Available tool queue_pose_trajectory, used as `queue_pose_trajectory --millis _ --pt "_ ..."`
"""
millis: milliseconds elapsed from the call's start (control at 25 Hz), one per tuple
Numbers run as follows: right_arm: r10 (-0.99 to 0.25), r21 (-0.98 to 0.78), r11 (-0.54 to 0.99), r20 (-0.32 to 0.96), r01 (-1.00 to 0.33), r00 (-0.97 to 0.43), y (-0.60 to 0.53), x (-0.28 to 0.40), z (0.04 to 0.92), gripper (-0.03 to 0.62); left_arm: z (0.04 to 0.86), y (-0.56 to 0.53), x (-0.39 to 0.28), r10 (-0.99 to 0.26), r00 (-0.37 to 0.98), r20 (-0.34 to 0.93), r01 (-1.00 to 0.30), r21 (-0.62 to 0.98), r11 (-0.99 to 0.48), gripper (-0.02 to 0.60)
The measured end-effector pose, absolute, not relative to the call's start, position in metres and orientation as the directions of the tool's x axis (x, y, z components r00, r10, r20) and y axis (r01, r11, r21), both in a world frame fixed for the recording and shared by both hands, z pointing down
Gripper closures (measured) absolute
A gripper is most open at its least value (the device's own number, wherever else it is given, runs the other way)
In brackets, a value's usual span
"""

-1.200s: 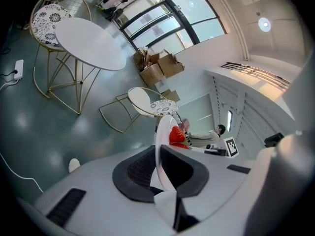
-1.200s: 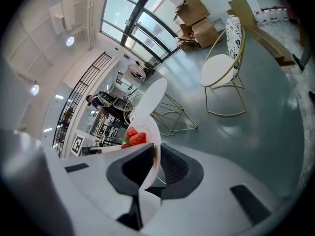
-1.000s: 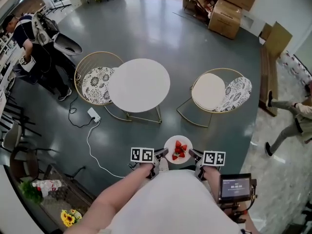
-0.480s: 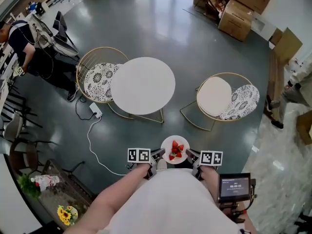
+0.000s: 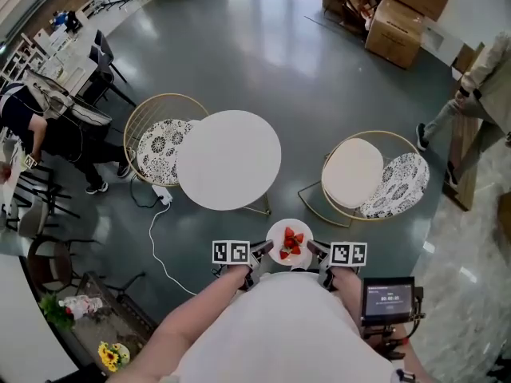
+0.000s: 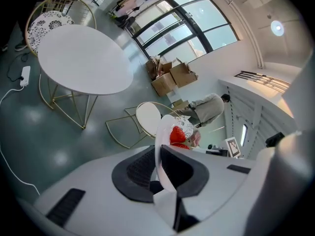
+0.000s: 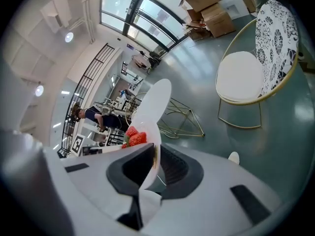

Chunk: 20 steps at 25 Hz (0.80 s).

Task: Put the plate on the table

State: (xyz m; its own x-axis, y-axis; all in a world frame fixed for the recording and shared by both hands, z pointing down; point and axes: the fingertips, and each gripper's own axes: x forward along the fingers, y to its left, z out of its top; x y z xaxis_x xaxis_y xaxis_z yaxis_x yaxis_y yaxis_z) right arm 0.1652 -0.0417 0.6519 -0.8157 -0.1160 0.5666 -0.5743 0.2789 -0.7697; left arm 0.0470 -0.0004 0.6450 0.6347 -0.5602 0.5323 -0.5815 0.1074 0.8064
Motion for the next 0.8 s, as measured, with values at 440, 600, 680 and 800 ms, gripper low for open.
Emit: queue_pose_trajectory --millis 440,600,680,800 --pt "-0.035 -0.802 0.313 0.526 -0.509 -0.850 -0.112 0.171 0.645 0.572 0.634 -0.061 0.056 -0.618 0.564 0.548 -0.580 0.795 0.175 0.561" --pt "-0.005 -0.814 0.322 0.509 -0.484 -0.861 -0.127 0.150 0.644 0.572 0.632 -0.072 0.038 -0.634 0.539 0.555 -0.580 0.790 0.199 0.562" --pt "0.012 -0.819 0.324 0.503 -0.473 -0.864 -0.130 0.146 0.646 0.572 0.632 -0.073 0.035 -0.637 0.527 0.563 -0.583 0.785 0.211 0.563" --pt "0.031 -0.823 0.326 0.502 -0.466 -0.864 -0.134 0.143 0.650 0.572 0.634 -0.075 0.033 -0.643 0.510 0.571 -0.588 0.777 0.223 0.563"
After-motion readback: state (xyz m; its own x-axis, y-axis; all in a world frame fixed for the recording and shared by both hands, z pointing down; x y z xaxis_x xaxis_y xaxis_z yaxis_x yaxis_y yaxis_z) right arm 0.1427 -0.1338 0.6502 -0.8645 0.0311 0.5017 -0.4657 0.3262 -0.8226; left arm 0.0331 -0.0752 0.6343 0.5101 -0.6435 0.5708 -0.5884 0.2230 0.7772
